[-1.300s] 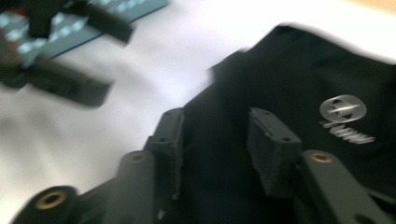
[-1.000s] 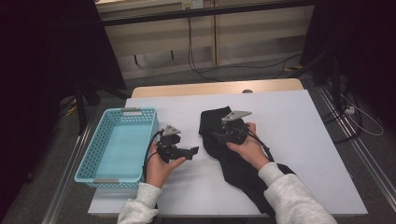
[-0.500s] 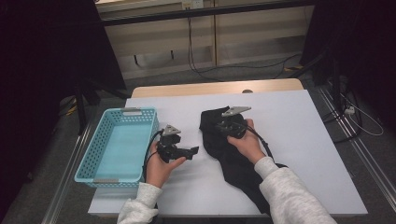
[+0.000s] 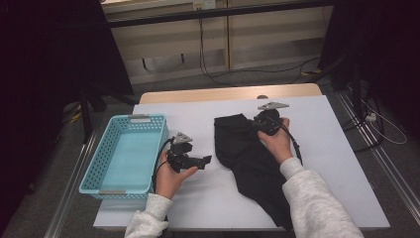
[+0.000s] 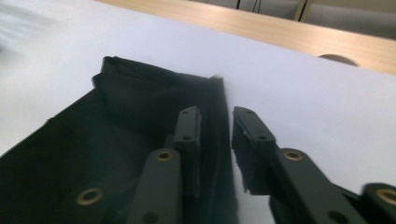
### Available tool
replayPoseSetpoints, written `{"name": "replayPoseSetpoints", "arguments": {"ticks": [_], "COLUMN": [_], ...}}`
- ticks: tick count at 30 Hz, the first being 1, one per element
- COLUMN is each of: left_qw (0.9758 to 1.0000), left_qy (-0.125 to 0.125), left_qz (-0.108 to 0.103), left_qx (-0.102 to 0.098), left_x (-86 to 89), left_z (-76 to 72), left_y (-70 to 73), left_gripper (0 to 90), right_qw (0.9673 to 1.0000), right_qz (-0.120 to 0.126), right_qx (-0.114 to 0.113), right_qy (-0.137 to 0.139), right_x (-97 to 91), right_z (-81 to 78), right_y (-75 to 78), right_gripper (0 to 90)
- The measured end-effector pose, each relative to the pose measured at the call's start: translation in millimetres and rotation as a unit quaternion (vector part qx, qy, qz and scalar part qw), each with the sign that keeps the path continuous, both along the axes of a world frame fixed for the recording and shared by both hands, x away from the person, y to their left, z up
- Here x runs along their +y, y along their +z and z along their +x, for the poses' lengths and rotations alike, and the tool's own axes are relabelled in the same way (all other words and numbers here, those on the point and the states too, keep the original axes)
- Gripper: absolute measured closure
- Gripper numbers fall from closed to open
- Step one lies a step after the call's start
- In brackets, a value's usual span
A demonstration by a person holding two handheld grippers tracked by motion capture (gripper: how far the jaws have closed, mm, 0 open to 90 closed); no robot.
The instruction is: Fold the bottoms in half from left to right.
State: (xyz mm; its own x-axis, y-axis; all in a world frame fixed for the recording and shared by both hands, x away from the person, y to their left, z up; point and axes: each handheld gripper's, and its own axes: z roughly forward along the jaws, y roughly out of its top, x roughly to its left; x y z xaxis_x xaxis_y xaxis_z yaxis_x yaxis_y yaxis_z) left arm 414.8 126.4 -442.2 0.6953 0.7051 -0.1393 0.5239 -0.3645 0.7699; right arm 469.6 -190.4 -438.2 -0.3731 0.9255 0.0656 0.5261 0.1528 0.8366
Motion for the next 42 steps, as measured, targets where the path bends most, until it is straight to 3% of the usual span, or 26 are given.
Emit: {"name": "replayPoseSetpoints", "arguments": {"ticks": [5, 7, 15, 22, 24, 32, 35, 40, 42], "left_qw": [1.0, 1.0, 0.9999, 0.9999, 0.9997, 0.9994, 0.9991, 0.9982, 0.9983], "left_qy": [0.003, 0.005, 0.006, 0.003, 0.001, 0.003, 0.007, 0.026, 0.027], "left_qz": [0.001, 0.0, -0.005, -0.006, -0.012, 0.006, 0.003, 0.006, 0.012], "left_qx": [0.002, 0.002, 0.009, 0.013, 0.02, 0.035, 0.041, 0.054, 0.051], "left_x": [-1.9, -3.0, -15.4, -30.3, -34.0, -53.8, -60.1, -65.9, -66.4], "left_z": [4.1, 6.9, 22.7, 34.6, 38.6, 54.5, 59.9, 64.4, 64.5], "left_y": [-1.8, -2.0, -6.3, -10.4, -12.4, -20.4, -19.9, -18.4, -18.4], "left_gripper": [10.5, 10.6, 14.3, 25.8, 30.1, 36.0, 40.4, 55.8, 63.2], "right_qw": [0.9999, 0.9996, 0.9985, 0.9975, 0.9975, 0.9982, 0.9986, 0.999, 0.9991], "right_qz": [0.007, -0.002, -0.012, -0.028, -0.026, -0.02, -0.017, -0.013, -0.013], "right_qx": [0.007, 0.014, 0.02, 0.019, 0.02, 0.008, 0.003, 0.008, 0.009], "right_qy": [0.01, 0.024, 0.05, 0.062, 0.063, 0.056, 0.049, 0.041, 0.04], "right_x": [-4.3, -5.1, -13.5, -23.5, -27.0, -42.7, -50.6, -60.3, -62.6], "right_z": [-8.2, -14.2, -50.7, -84.5, -93.0, -117.7, -124.7, -130.9, -133.1], "right_y": [4.0, 5.4, 5.8, 0.8, 0.8, 4.7, 4.8, 2.3, 1.6], "right_gripper": [52.8, 48.3, 34.6, 29.8, 28.7, 25.6, 25.4, 25.2, 25.2]}}
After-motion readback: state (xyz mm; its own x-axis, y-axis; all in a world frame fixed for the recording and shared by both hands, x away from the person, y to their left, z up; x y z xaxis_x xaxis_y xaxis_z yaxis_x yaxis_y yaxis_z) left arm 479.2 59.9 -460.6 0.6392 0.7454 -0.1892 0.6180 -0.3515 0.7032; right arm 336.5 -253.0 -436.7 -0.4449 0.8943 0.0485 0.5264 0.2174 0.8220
